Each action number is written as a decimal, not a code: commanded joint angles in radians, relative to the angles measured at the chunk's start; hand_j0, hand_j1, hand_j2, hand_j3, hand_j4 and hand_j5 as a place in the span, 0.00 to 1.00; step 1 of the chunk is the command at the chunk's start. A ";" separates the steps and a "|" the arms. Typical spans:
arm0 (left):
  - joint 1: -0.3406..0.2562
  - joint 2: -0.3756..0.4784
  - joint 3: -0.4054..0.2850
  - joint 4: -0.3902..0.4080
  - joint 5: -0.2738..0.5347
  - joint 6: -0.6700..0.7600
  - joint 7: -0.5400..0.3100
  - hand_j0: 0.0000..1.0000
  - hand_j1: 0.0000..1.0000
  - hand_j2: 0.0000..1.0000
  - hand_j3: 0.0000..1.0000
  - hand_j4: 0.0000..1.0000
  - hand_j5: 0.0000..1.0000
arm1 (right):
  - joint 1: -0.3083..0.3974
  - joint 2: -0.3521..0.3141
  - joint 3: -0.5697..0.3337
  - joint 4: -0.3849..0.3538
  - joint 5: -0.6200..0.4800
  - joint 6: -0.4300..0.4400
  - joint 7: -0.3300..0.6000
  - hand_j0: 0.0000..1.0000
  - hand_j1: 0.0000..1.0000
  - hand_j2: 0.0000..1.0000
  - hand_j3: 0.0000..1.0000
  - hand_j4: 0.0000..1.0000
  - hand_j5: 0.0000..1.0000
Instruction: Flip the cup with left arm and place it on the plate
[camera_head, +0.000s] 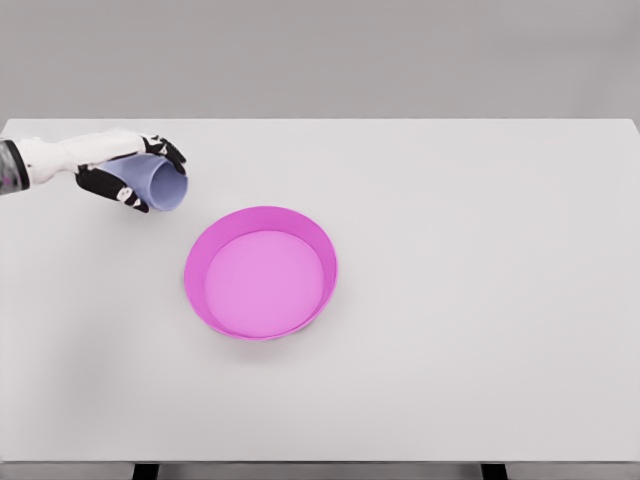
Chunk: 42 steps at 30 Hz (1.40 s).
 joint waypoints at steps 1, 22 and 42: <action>0.005 0.065 0.004 -0.120 0.120 0.003 0.000 0.57 0.57 0.57 0.57 0.57 0.57 | -0.001 0.000 0.000 0.001 0.000 0.000 0.000 1.00 1.00 1.00 1.00 1.00 1.00; 0.078 0.192 0.009 -0.505 0.576 0.109 0.000 0.54 0.54 0.54 0.54 0.54 0.54 | -0.001 0.000 0.000 -0.001 0.000 0.000 0.000 1.00 1.00 1.00 1.00 1.00 1.00; 0.135 0.087 -0.002 -0.646 0.762 0.382 0.000 0.54 0.54 0.54 0.54 0.54 0.54 | 0.000 0.000 0.000 0.001 0.000 0.000 0.001 1.00 1.00 1.00 1.00 1.00 1.00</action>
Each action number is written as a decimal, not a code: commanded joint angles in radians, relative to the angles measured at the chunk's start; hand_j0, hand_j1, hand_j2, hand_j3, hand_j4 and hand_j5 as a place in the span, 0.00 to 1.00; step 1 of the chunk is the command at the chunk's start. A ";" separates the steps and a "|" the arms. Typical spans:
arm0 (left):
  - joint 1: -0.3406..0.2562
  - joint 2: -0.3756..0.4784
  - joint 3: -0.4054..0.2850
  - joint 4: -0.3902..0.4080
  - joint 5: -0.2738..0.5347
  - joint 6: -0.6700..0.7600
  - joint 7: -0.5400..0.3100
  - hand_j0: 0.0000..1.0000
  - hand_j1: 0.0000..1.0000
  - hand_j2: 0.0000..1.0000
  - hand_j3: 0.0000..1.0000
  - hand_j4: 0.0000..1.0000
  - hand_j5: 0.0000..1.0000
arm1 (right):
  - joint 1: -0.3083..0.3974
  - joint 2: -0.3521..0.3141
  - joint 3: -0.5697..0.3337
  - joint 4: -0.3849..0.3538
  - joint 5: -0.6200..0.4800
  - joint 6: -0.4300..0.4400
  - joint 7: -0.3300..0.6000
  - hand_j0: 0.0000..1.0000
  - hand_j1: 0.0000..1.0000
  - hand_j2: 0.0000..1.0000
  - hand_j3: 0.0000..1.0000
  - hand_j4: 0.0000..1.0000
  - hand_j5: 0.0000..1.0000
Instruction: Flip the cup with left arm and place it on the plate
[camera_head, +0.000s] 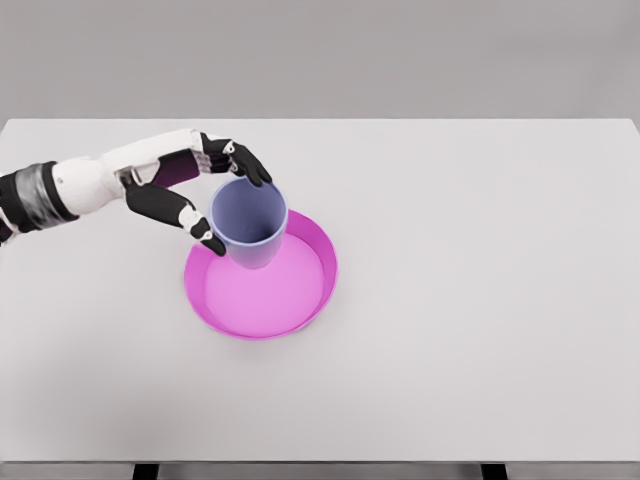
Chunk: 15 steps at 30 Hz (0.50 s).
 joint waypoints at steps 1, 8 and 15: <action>0.002 -0.038 0.000 -0.001 0.008 0.002 0.000 0.54 0.54 0.54 0.54 0.54 0.54 | -0.002 0.000 0.000 -0.001 0.000 0.000 0.001 1.00 1.00 1.00 1.00 1.00 1.00; 0.026 -0.067 -0.003 0.038 -0.015 0.005 0.000 0.55 0.55 0.55 0.55 0.55 0.55 | -0.002 0.000 0.000 0.001 0.000 0.000 -0.001 1.00 1.00 1.00 1.00 1.00 1.00; 0.041 -0.127 -0.004 0.082 -0.064 0.029 0.000 0.55 0.55 0.55 0.55 0.55 0.55 | 0.000 0.000 0.000 0.001 0.000 0.000 -0.001 1.00 1.00 1.00 1.00 1.00 1.00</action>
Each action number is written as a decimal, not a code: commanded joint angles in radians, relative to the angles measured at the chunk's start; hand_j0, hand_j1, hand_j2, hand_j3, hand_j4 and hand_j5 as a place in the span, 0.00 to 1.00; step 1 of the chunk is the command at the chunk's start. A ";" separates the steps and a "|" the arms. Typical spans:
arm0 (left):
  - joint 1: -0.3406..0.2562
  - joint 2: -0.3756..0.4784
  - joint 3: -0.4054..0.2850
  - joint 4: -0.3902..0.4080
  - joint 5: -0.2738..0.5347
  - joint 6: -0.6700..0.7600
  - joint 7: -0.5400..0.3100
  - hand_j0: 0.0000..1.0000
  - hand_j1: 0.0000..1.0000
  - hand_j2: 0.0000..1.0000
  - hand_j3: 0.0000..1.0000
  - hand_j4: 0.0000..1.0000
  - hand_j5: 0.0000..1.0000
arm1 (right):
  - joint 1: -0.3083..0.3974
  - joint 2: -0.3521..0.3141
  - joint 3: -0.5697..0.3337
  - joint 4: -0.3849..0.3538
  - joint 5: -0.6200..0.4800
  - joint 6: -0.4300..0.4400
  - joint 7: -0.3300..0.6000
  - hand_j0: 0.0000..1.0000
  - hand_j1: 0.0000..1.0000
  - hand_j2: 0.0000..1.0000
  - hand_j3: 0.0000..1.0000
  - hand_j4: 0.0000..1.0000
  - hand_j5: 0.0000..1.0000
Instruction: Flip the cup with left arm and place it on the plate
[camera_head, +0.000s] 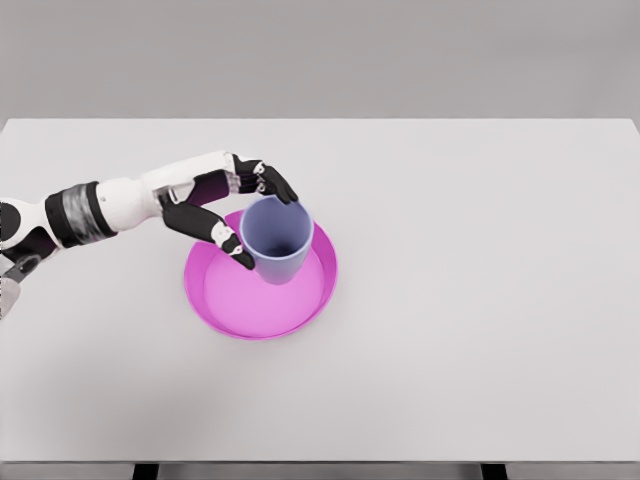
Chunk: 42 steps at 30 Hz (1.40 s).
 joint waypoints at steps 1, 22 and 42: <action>0.000 -0.024 0.003 0.033 -0.012 0.031 0.000 0.55 0.55 0.55 0.55 0.55 0.55 | 0.000 0.000 0.000 0.000 0.000 0.000 0.000 1.00 1.00 1.00 1.00 1.00 1.00; 0.034 -0.059 0.016 0.179 0.038 0.081 0.000 0.57 0.57 0.57 0.57 0.57 0.57 | -0.002 0.000 0.000 0.000 0.000 0.000 0.000 1.00 1.00 1.00 1.00 1.00 1.00; 0.058 -0.085 0.016 0.220 0.001 0.081 0.000 0.58 0.58 0.58 0.58 0.58 0.58 | -0.002 0.000 0.000 0.000 0.000 0.000 0.000 1.00 1.00 1.00 1.00 1.00 1.00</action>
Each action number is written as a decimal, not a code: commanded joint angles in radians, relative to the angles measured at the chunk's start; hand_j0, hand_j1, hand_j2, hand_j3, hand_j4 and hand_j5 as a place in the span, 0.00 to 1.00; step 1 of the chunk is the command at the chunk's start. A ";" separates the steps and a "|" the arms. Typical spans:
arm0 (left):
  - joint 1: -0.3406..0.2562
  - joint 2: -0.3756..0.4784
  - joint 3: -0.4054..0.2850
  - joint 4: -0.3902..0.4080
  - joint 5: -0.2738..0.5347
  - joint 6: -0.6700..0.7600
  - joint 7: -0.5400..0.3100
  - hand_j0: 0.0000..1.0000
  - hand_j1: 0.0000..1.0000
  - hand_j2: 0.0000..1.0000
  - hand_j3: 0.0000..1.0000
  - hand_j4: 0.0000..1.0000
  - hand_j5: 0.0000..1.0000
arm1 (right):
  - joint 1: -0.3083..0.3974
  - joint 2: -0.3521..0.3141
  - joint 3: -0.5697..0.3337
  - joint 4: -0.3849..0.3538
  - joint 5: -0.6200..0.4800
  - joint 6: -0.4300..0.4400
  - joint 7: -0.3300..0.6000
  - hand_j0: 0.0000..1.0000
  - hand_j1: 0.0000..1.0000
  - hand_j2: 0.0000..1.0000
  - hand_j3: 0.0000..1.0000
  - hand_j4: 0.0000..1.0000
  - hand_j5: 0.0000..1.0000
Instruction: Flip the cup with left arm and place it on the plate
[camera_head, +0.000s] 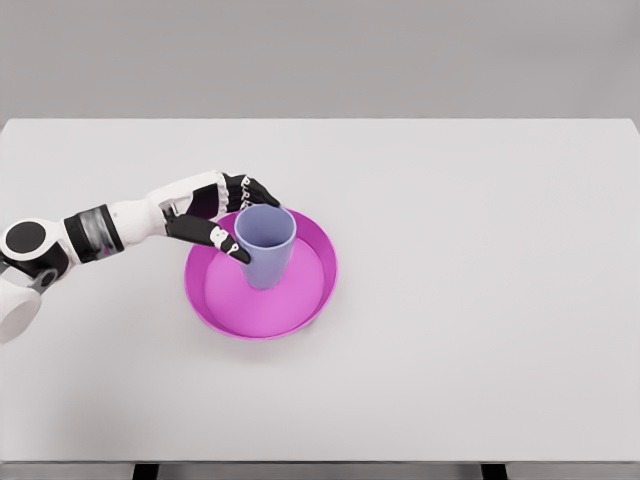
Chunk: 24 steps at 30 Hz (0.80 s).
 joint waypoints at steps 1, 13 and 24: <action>0.000 0.001 0.001 -0.001 0.005 0.000 0.000 0.58 0.58 0.58 0.58 0.58 0.58 | -0.002 0.000 -0.001 0.001 0.000 0.000 0.000 1.00 1.00 1.00 1.00 1.00 1.00; 0.008 0.005 0.003 -0.011 -0.020 0.002 0.000 0.97 0.97 0.97 0.97 0.97 0.97 | -0.002 0.000 0.000 0.001 0.000 -0.001 0.000 1.00 1.00 1.00 1.00 1.00 1.00; 0.026 0.017 0.003 -0.011 -0.022 -0.017 0.000 1.00 1.00 1.00 1.00 1.00 1.00 | 0.000 0.000 0.000 0.001 0.000 0.000 0.000 1.00 1.00 1.00 1.00 1.00 1.00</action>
